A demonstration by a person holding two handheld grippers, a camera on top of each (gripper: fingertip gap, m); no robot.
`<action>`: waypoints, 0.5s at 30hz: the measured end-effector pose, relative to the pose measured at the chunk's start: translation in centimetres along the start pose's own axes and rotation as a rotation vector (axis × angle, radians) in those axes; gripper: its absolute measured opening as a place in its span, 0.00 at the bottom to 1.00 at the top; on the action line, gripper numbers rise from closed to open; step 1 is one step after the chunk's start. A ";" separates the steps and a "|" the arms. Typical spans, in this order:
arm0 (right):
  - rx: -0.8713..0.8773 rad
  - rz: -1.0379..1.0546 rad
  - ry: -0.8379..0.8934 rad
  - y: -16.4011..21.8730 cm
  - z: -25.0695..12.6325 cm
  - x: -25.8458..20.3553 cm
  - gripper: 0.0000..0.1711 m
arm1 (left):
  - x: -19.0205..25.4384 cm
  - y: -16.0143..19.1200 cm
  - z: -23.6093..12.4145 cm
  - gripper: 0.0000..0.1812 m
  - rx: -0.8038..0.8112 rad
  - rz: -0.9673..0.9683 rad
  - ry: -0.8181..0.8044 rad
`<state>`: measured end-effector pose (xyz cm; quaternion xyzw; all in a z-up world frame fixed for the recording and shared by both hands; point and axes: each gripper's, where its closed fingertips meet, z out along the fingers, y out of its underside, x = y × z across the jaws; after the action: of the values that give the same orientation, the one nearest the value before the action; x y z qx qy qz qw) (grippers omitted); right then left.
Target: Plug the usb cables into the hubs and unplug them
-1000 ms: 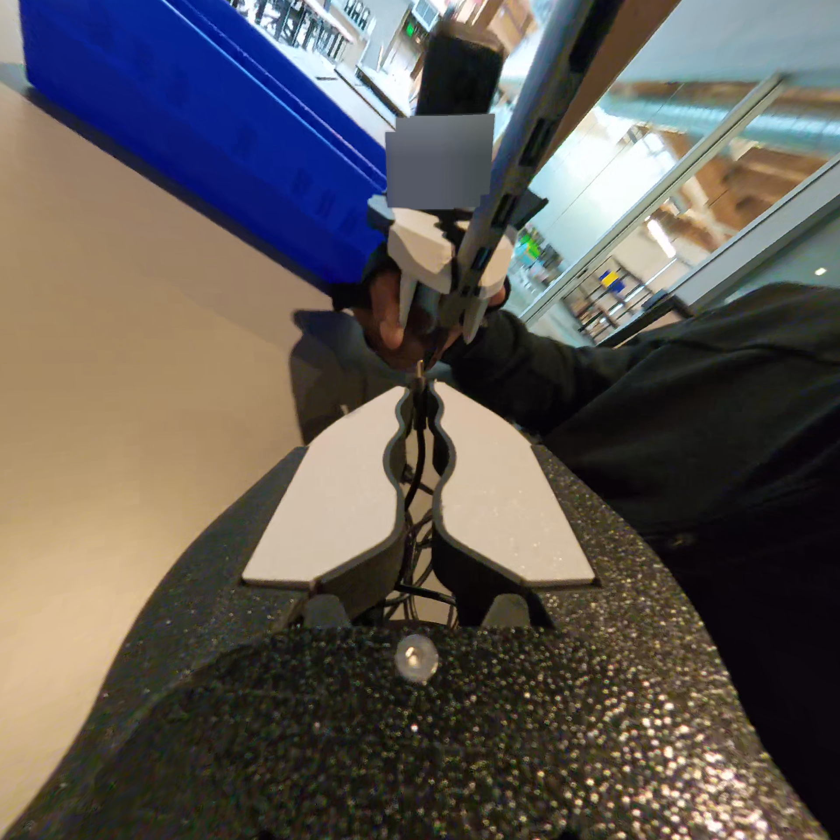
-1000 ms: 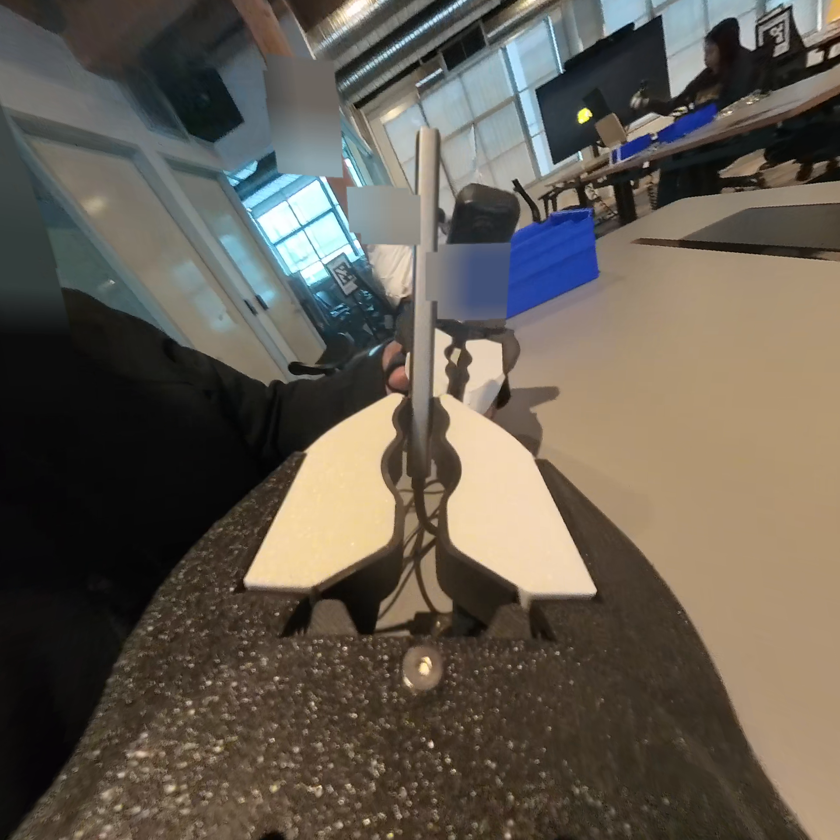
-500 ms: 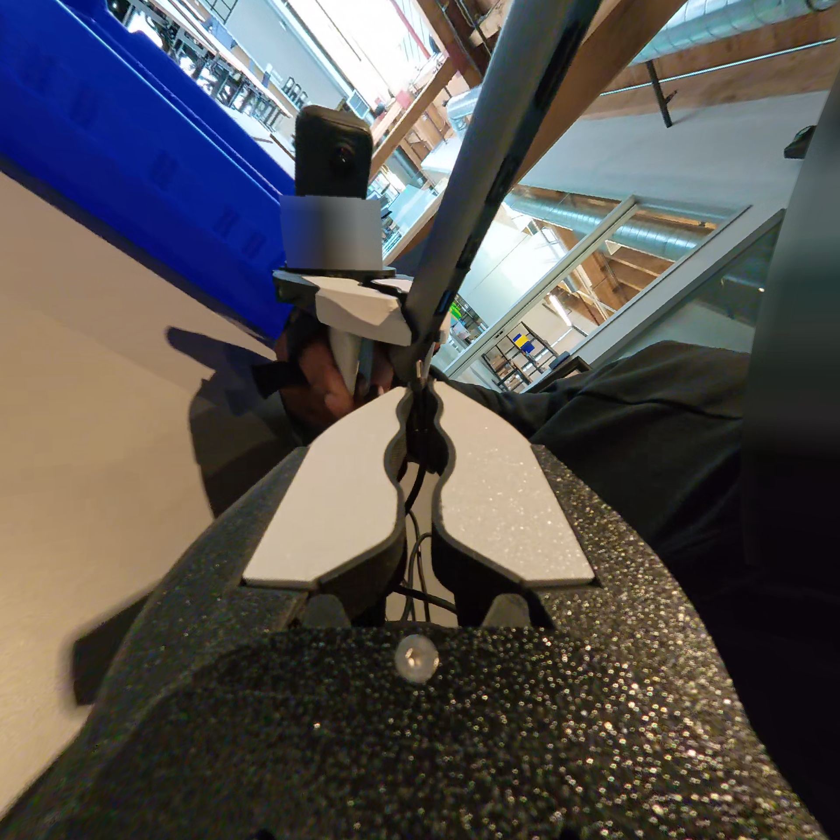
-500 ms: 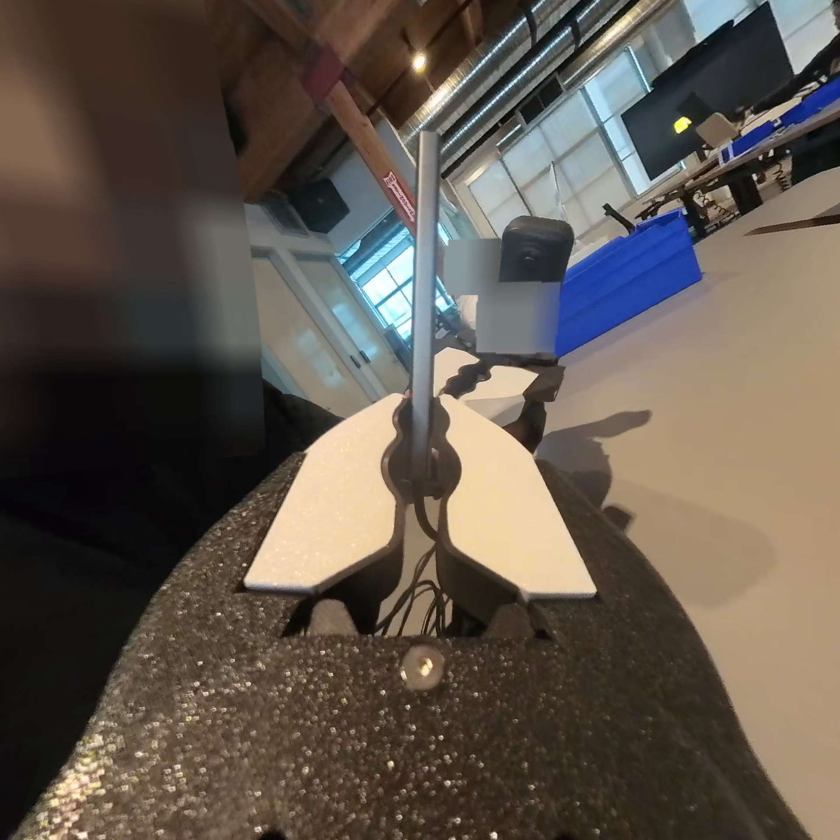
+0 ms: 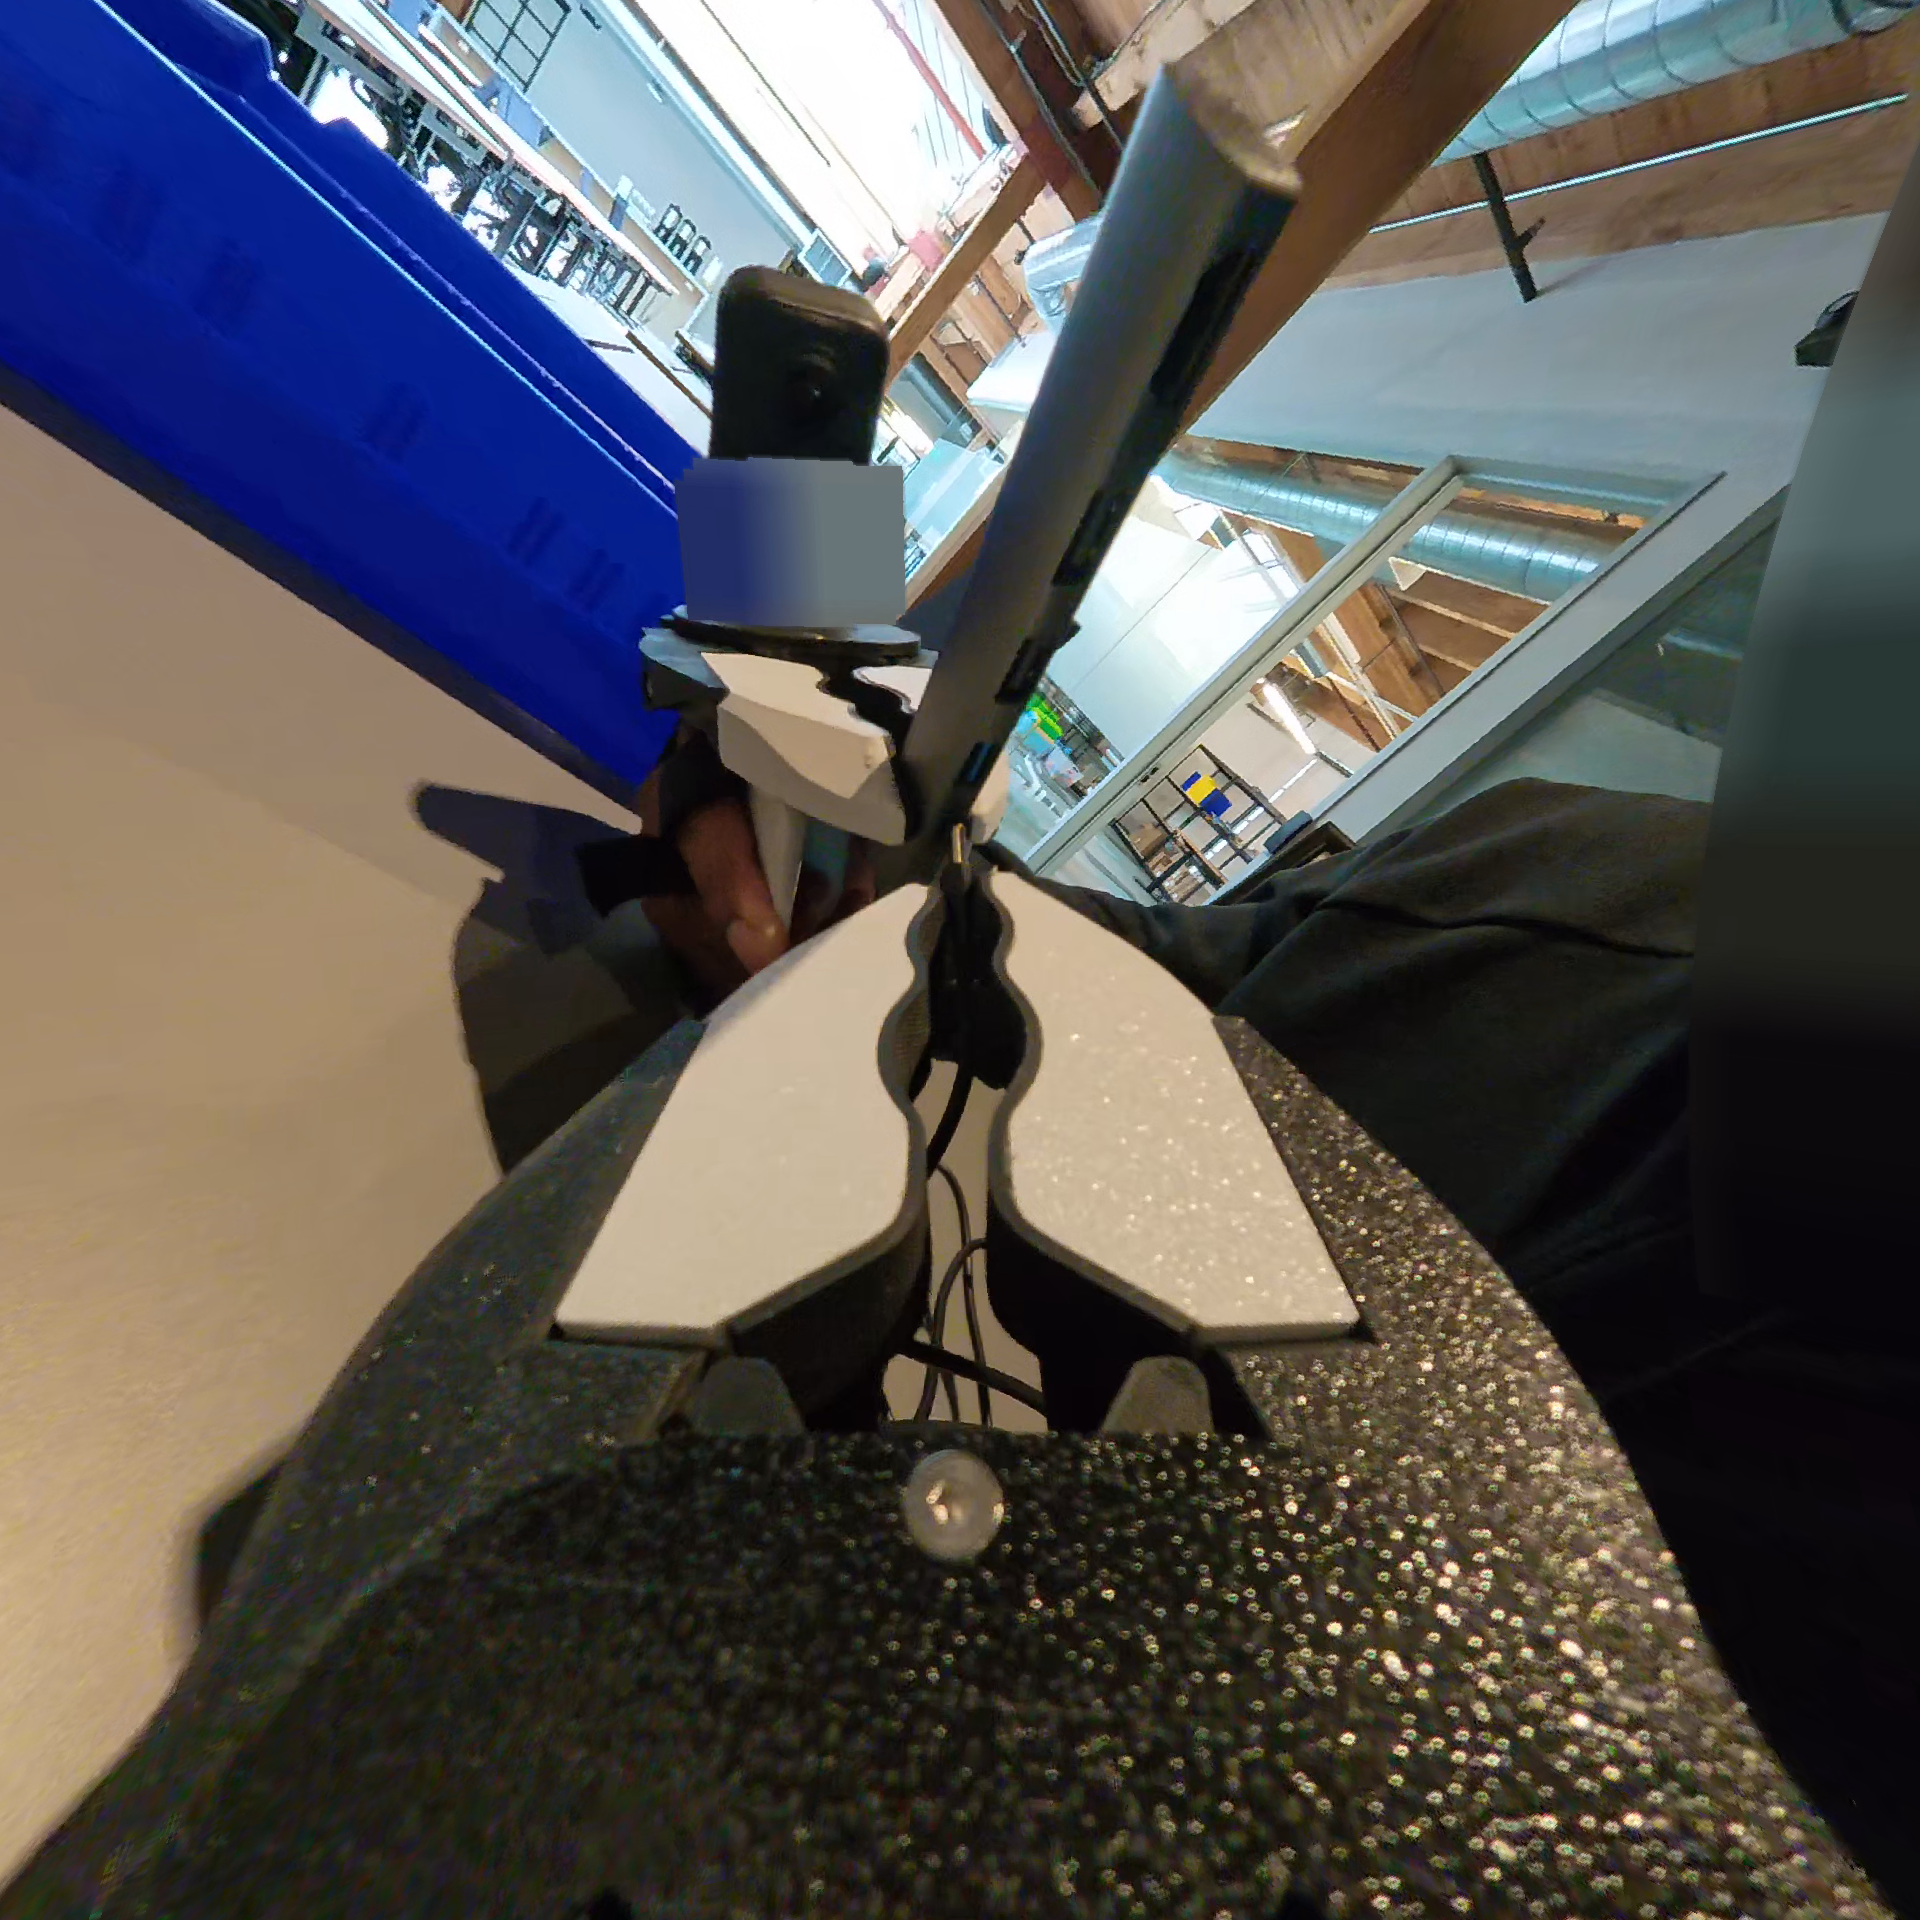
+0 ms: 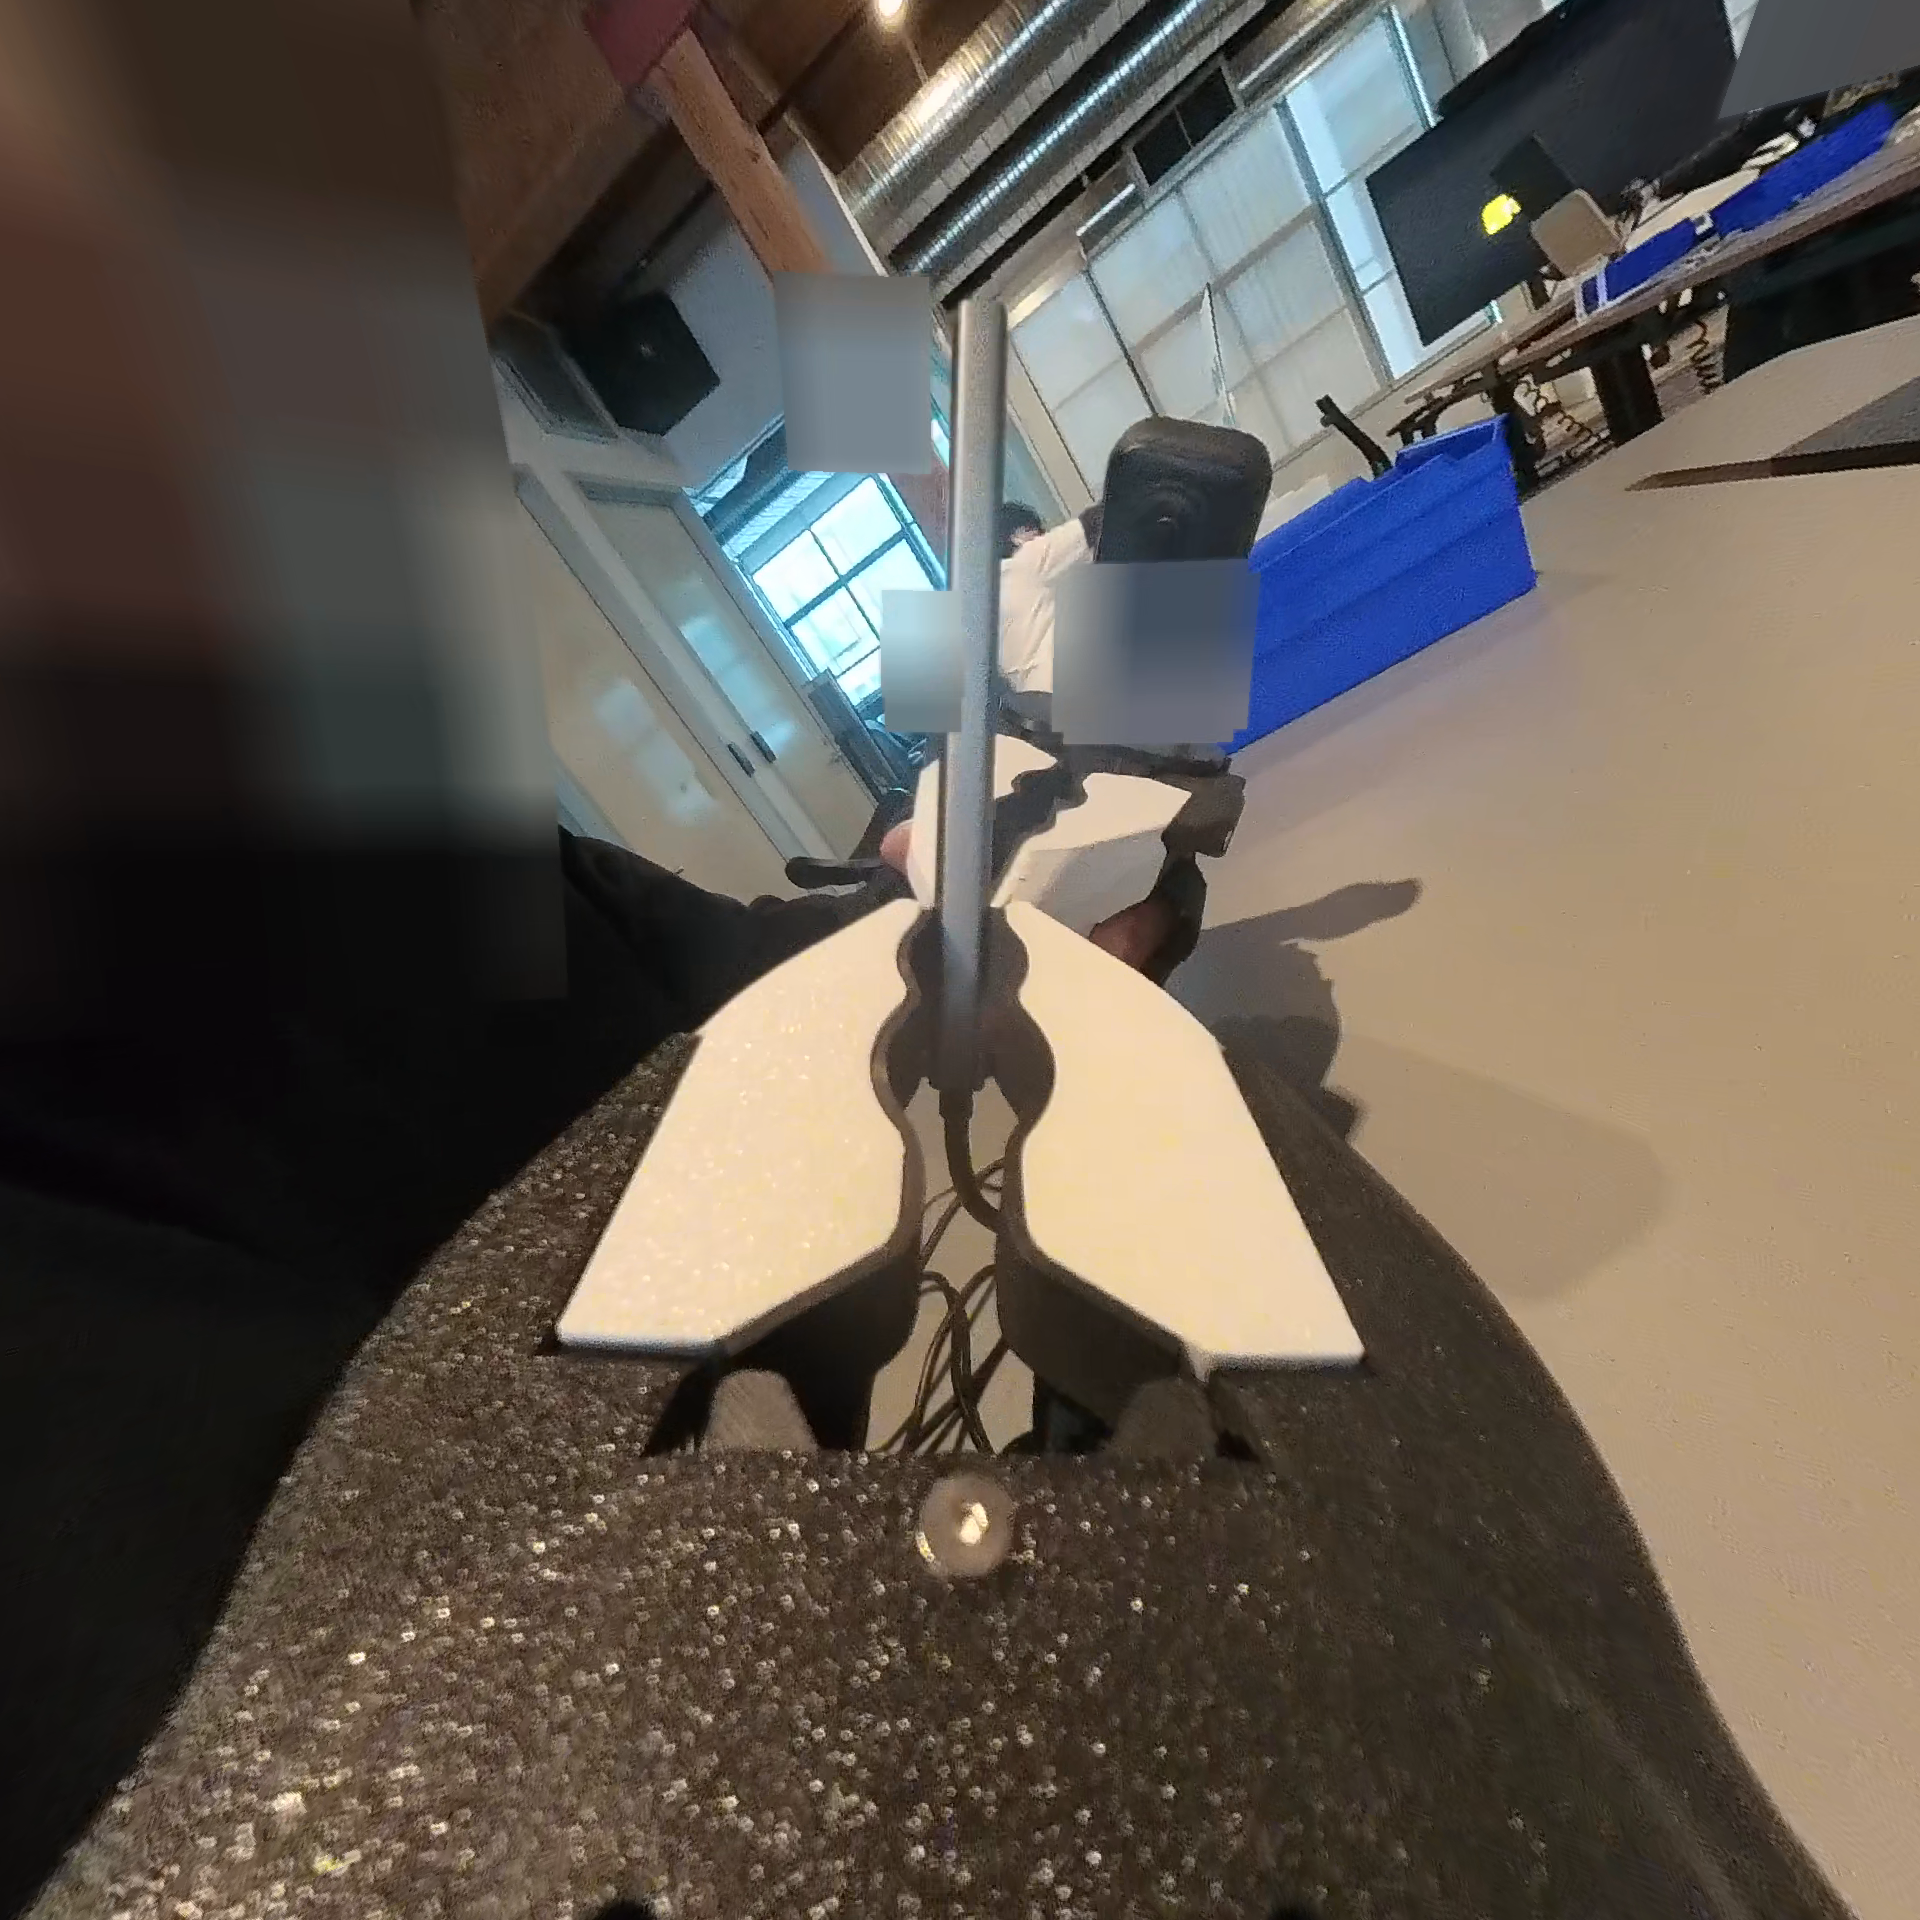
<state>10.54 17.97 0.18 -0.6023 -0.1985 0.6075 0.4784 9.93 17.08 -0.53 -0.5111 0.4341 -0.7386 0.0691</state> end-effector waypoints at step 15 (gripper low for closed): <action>-0.149 0.026 0.097 2.0 -0.1 1.4 0.06 | -1.7 1.7 -0.3 0.03 -0.106 -0.072 -0.083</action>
<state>10.20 18.16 -2.26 -0.6674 -0.2117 0.5674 0.4334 9.90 17.16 -2.97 -0.5595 0.4508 -0.6947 0.0333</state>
